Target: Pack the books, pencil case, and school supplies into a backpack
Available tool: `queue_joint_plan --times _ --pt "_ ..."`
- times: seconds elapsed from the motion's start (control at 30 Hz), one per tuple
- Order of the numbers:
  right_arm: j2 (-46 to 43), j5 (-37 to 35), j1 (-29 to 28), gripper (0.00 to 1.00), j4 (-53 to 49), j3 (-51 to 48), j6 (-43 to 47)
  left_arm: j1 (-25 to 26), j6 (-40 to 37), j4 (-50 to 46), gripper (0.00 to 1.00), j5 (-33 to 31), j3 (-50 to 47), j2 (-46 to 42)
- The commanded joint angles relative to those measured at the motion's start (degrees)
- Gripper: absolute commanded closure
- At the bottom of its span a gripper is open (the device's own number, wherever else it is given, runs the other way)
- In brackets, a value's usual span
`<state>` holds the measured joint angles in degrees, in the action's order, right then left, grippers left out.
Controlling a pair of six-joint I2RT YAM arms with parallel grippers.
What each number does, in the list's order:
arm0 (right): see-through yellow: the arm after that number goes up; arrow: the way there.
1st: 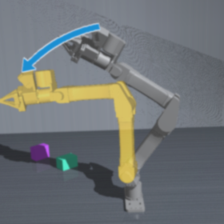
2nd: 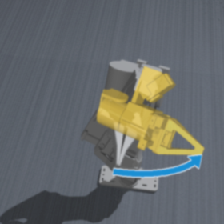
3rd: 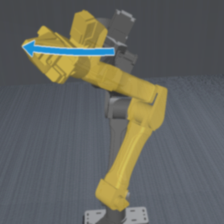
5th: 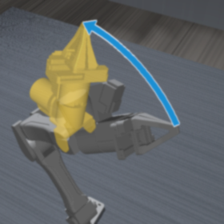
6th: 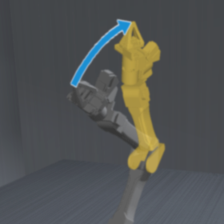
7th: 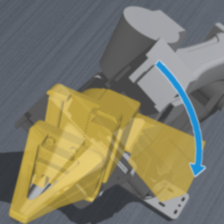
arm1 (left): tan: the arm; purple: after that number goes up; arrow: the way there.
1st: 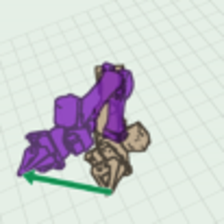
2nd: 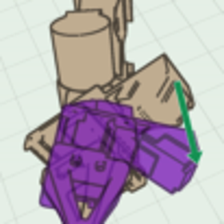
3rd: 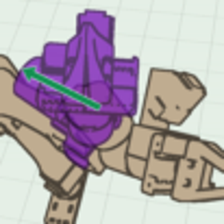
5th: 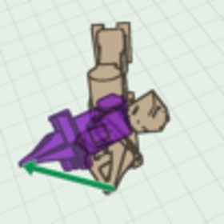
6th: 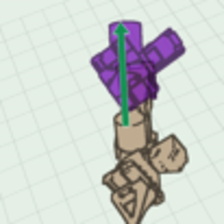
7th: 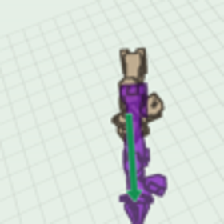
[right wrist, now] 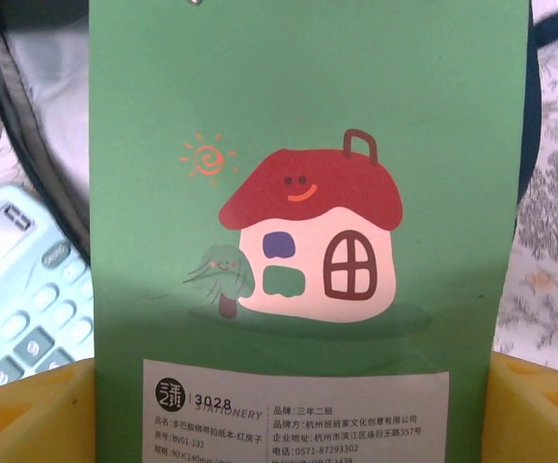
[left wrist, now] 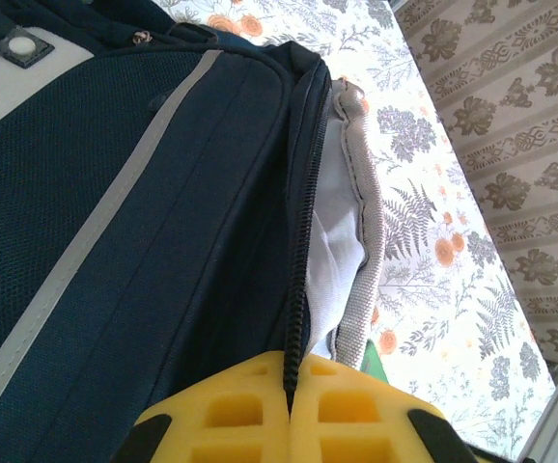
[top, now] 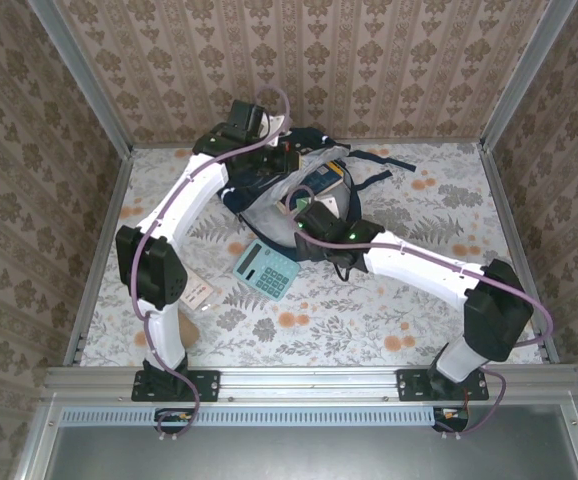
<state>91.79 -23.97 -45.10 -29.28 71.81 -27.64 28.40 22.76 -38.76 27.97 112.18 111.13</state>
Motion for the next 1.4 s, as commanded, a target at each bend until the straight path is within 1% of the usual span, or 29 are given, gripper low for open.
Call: queue_joint_plan --times 0.0,0.2,0.27,0.33,0.43,0.57,0.67,0.73,0.87,0.9,0.97,1.03,1.1,1.17,1.27,1.37 --pt "4.2 3.9 2.9 0.14 5.4 4.9 5.6 -0.6 1.3 1.0 1.0 0.7 4.6 -3.9" --pt "14.1 6.8 6.5 0.13 5.4 14.5 9.7 -0.2 1.3 0.8 1.0 1.0 6.3 -3.8" --pt "16.7 7.6 7.5 0.11 5.4 17.2 9.9 0.0 1.4 0.7 1.0 1.0 6.3 -3.7" --pt "18.8 8.6 8.4 0.07 4.7 19.8 9.8 0.2 1.4 0.6 1.0 0.9 6.2 -3.5" --pt "19.1 9.8 8.9 0.01 5.3 20.4 9.7 0.2 1.7 0.7 1.0 0.4 5.7 -3.4" --pt "16.0 11.2 9.1 0.0 6.9 16.5 7.5 0.2 1.6 1.0 1.0 -0.3 4.9 -3.3" --pt "11.8 13.3 10.1 0.01 8.9 11.5 3.5 0.0 1.8 1.1 1.0 -0.4 4.9 -2.9" --pt "9.0 15.8 11.5 0.0 10.7 7.8 -1.4 -0.2 1.8 1.2 1.0 -0.3 5.0 -2.7" --pt "5.0 23.4 13.7 0.01 14.3 1.3 -10.3 -0.3 2.1 1.6 1.0 -0.3 4.7 -2.8" --pt "4.6 25.7 14.1 0.05 15.1 0.1 -12.9 -0.2 2.3 1.9 1.0 -0.3 4.5 -2.8" --pt "4.0 29.0 14.4 0.16 17.7 -2.7 -17.7 -0.3 2.7 2.7 1.0 -0.4 3.5 -3.1" --pt "4.1 30.6 14.3 0.25 20.0 -5.2 -23.4 -0.3 3.1 3.4 1.0 -0.5 2.6 -3.4" --pt "5.1 32.7 14.0 0.28 22.0 -6.5 -28.6 -0.2 3.5 3.9 1.0 -0.5 1.9 -3.5" --pt "6.0 31.8 13.0 0.28 22.4 -6.8 -31.3 -0.1 3.5 4.1 1.0 -0.4 1.6 -3.6" --pt "6.9 28.8 11.8 0.29 18.4 -5.9 -36.1 0.0 3.6 4.3 1.0 -0.6 1.0 -3.9" --pt "6.9 26.4 11.2 0.28 16.4 -7.1 -40.8 0.0 3.7 4.7 1.0 -0.9 0.1 -4.3"
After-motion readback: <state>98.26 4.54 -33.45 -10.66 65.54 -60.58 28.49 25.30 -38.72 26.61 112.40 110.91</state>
